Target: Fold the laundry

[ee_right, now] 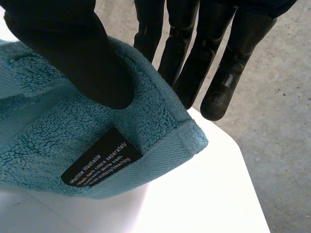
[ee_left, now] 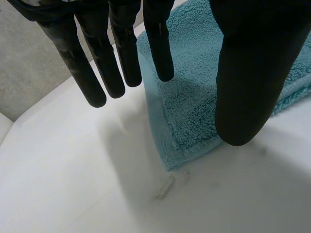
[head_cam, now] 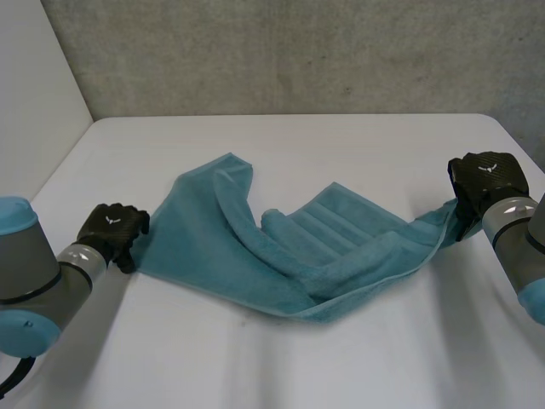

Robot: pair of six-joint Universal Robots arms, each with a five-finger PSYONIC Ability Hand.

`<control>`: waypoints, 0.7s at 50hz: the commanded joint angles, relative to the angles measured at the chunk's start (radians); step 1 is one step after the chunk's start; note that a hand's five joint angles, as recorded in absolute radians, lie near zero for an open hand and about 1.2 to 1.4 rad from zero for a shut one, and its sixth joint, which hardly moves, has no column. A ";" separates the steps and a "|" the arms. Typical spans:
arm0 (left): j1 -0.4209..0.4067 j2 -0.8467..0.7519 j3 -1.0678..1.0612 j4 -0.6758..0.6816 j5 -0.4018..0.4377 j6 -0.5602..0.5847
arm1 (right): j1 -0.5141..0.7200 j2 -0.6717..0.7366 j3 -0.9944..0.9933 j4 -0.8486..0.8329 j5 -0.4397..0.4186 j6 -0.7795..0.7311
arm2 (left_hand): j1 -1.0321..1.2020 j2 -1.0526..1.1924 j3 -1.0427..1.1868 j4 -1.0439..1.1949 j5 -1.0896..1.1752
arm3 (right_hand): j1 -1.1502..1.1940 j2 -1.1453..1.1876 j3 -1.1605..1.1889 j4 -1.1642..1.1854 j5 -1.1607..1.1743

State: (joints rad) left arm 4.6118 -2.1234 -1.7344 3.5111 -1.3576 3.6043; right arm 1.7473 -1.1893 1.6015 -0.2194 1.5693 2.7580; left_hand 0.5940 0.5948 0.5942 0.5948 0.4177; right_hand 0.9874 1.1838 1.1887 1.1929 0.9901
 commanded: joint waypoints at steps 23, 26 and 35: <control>-0.018 -0.043 0.050 0.003 0.002 -0.001 | 0.000 0.020 -0.003 -0.002 0.000 -0.001 | 0.600 0.599 0.600 0.599 0.602 | 0.409 0.213 0.208 0.203 0.232; -0.018 -0.041 0.050 0.003 0.003 -0.002 | 0.000 0.020 -0.003 -0.002 0.000 -0.001 | 0.711 0.710 0.711 0.710 0.713 | 0.409 0.213 0.208 0.203 0.232; -0.019 -0.035 0.052 0.005 0.005 -0.004 | 0.000 0.022 -0.006 0.000 0.000 -0.001 | 0.802 0.801 0.802 0.801 0.804 | 0.409 0.213 0.208 0.203 0.232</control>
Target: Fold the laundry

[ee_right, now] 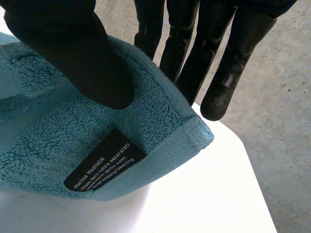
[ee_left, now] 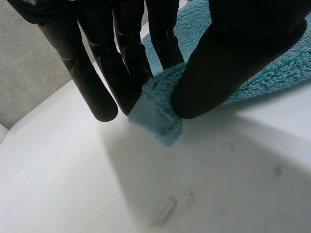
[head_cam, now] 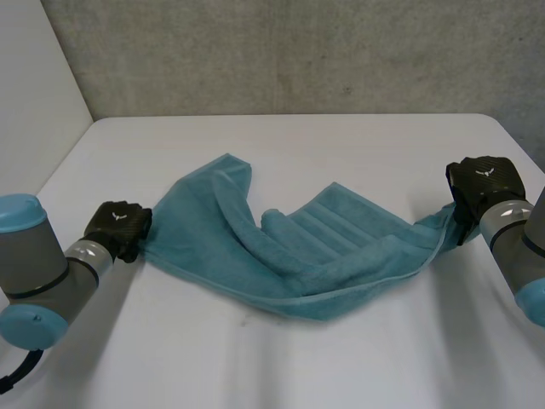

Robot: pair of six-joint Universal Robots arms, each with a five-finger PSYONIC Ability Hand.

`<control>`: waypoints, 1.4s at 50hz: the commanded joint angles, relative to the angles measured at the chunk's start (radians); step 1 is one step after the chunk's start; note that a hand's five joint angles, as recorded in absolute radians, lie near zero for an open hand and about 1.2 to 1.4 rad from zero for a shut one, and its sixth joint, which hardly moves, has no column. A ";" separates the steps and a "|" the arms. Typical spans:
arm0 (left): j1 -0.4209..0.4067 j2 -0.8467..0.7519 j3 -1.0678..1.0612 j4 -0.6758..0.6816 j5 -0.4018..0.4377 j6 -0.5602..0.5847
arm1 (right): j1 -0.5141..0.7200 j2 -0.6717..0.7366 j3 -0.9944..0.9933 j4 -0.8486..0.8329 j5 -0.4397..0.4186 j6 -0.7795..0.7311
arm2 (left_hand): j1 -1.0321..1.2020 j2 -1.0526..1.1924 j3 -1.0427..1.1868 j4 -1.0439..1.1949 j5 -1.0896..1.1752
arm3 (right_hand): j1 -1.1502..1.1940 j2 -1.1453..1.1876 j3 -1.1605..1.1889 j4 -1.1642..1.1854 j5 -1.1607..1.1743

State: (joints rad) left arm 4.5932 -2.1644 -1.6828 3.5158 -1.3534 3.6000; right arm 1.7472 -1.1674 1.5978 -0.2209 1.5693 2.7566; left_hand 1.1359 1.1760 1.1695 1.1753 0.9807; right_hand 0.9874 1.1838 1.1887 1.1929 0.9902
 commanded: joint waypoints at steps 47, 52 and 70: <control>0.058 0.391 0.037 -0.317 -0.012 0.002 | -0.037 -0.116 -0.309 0.586 0.006 -0.465 | 0.260 0.220 0.227 0.221 0.241 | 0.409 0.213 0.208 0.203 0.231; 0.007 0.199 0.218 -0.324 -0.023 0.002 | 0.003 0.047 -0.453 0.558 0.037 -0.445 | 0.260 0.220 0.227 0.221 0.241 | 0.409 0.213 0.208 0.203 0.231; -0.086 0.143 0.894 0.106 -0.177 -0.147 | 0.068 0.083 -0.955 -0.058 0.181 -0.388 | 0.260 0.220 0.227 0.221 0.241 | 0.409 0.213 0.208 0.203 0.231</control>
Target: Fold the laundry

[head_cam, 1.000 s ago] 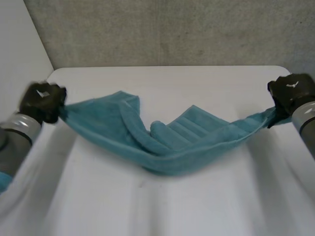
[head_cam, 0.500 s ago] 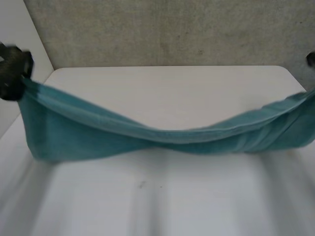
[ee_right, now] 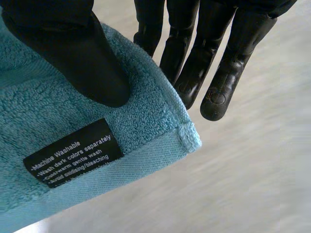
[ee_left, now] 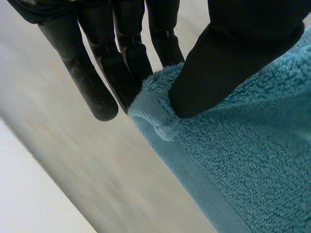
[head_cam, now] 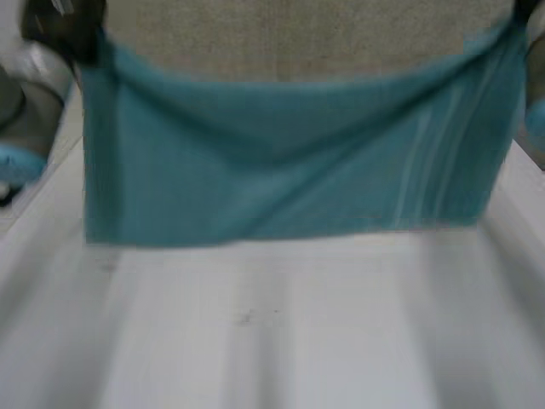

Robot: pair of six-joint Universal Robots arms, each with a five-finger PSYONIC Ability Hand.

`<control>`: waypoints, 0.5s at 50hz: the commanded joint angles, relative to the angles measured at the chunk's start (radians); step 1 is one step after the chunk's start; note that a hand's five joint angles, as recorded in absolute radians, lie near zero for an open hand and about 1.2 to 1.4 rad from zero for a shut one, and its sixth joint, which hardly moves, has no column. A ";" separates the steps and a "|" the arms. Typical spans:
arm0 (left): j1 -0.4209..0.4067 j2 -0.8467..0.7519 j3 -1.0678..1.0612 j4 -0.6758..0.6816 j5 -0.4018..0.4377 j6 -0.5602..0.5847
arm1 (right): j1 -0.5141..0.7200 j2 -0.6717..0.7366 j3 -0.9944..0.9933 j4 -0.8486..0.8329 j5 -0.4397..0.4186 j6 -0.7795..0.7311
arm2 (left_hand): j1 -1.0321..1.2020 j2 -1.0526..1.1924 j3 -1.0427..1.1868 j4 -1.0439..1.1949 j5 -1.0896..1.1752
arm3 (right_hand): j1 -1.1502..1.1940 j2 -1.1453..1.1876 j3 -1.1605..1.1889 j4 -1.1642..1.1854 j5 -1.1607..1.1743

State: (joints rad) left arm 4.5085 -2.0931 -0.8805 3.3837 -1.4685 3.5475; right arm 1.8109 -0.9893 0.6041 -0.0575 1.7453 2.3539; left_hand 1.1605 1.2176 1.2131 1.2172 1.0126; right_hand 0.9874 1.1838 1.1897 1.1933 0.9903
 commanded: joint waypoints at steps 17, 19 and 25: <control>0.011 0.048 -0.396 0.226 -0.047 -0.167 | 0.007 -0.216 0.653 -0.228 -0.182 0.185 | 0.236 0.179 0.183 0.179 0.209 | 0.409 0.213 0.207 0.203 0.231; 0.011 0.012 -0.503 0.236 -0.046 -0.168 | -0.001 -0.212 0.707 -0.228 -0.213 0.205 | 0.236 0.179 0.183 0.179 0.209 | 0.409 0.213 0.207 0.203 0.231; 0.011 -0.041 -0.606 0.256 -0.044 -0.167 | -0.045 -0.186 0.890 -0.229 -0.337 0.237 | 0.236 0.179 0.183 0.179 0.209 | 0.409 0.213 0.207 0.203 0.231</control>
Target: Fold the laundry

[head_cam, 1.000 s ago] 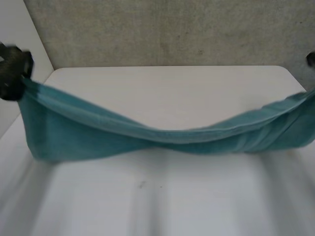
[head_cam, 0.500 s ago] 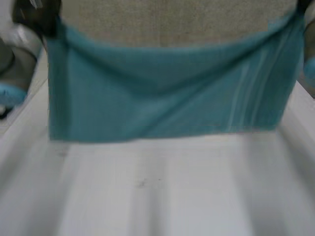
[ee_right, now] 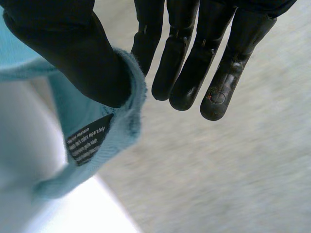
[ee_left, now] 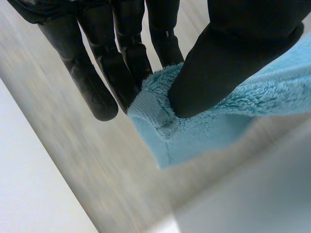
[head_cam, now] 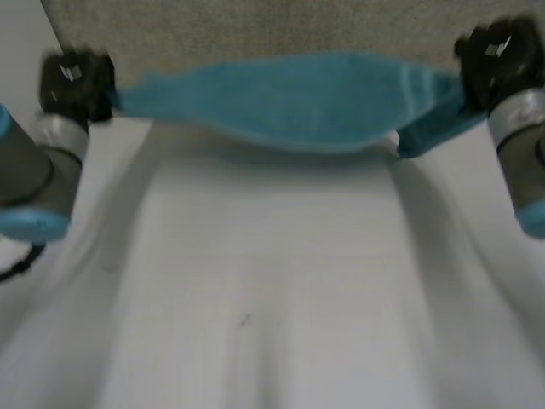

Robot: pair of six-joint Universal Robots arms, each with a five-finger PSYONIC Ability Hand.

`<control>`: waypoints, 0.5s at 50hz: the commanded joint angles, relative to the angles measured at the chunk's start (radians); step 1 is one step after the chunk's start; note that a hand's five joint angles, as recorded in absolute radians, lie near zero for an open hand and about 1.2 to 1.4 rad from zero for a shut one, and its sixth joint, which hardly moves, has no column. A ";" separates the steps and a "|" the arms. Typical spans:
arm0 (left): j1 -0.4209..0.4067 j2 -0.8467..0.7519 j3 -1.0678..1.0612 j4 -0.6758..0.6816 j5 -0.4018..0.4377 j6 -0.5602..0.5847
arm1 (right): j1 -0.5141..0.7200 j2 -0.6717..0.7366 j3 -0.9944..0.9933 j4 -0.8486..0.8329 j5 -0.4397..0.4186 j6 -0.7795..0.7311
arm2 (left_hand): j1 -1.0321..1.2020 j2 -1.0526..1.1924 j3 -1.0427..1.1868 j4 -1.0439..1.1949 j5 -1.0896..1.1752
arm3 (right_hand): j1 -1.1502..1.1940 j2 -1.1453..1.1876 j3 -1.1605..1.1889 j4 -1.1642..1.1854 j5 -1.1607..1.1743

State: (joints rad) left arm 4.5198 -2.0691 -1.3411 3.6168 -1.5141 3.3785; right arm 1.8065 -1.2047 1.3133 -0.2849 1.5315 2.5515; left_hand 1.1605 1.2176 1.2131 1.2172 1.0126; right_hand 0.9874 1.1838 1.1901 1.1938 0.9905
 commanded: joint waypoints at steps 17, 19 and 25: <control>0.137 0.244 -0.467 -0.118 0.020 0.016 | -0.177 -0.183 0.320 0.410 -0.132 -0.161 | 0.236 0.179 0.183 0.179 0.209 | 0.409 0.213 0.206 0.202 0.231; 0.154 0.308 -0.480 -0.176 0.035 0.022 | -0.203 -0.211 0.323 0.496 -0.132 -0.204 | 0.236 0.179 0.183 0.179 0.209 | 0.409 0.213 0.206 0.202 0.231; 0.266 0.483 -0.520 -0.429 0.172 0.065 | -0.308 -0.292 0.363 0.734 -0.142 -0.384 | 0.236 0.179 0.183 0.179 0.209 | 0.409 0.213 0.206 0.202 0.231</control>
State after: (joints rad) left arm 4.6960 -1.7262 -1.8317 3.3926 -1.4544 3.4076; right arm 1.5988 -1.4198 1.6451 0.2163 1.3984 2.3368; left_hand 1.1605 1.2178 1.2131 1.2172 1.0126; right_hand 0.9874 1.1838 1.1901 1.1966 0.9905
